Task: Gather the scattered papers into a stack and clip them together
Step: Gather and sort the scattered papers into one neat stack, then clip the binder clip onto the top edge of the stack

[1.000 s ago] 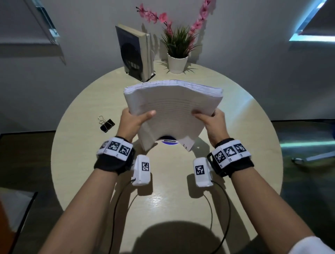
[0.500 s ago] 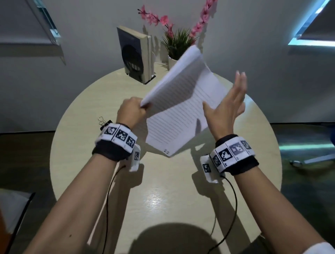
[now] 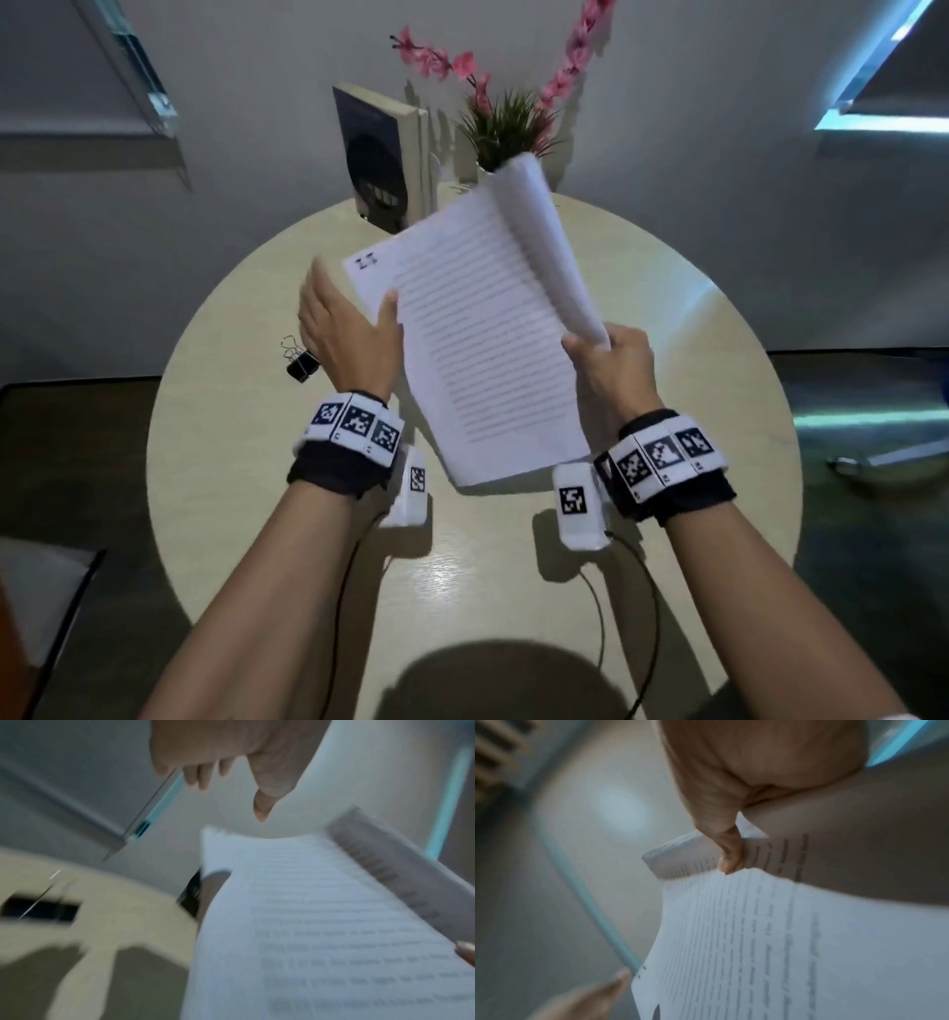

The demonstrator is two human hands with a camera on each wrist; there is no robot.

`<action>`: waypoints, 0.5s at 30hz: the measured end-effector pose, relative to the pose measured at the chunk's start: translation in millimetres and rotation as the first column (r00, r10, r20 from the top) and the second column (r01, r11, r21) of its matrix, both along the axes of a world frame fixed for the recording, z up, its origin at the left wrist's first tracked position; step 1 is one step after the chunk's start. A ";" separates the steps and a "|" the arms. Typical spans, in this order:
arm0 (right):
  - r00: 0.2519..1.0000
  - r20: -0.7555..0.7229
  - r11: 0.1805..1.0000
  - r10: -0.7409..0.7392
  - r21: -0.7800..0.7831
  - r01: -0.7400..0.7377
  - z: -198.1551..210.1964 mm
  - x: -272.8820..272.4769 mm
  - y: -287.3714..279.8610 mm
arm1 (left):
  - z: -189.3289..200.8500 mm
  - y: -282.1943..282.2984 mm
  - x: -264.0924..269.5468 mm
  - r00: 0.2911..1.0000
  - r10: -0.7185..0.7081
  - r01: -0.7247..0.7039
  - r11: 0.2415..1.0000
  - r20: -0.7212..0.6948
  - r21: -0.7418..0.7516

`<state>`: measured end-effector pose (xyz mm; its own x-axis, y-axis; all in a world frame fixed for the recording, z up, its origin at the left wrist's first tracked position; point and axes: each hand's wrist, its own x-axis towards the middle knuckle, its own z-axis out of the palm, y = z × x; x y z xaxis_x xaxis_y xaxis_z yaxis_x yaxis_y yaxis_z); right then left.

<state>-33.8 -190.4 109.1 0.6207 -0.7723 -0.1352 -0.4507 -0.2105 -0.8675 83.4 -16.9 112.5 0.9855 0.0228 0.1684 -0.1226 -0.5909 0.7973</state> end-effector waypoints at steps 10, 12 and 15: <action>0.980 -0.175 0.846 -0.090 0.505 0.168 -97.4 -38.7 23.2 | -98.2 2.2 -22.4 0.816 -0.029 0.030 1.000 -0.577 -0.008; 0.970 -0.239 0.882 -0.038 0.448 0.145 -106.1 -40.0 26.1 | -103.5 0.8 -22.7 0.817 0.001 0.019 0.999 -0.577 0.029; 0.946 -0.324 0.942 -0.014 0.313 0.121 -111.0 -40.1 34.5 | -113.3 0.8 -23.9 0.799 0.070 -0.069 0.997 -0.597 0.026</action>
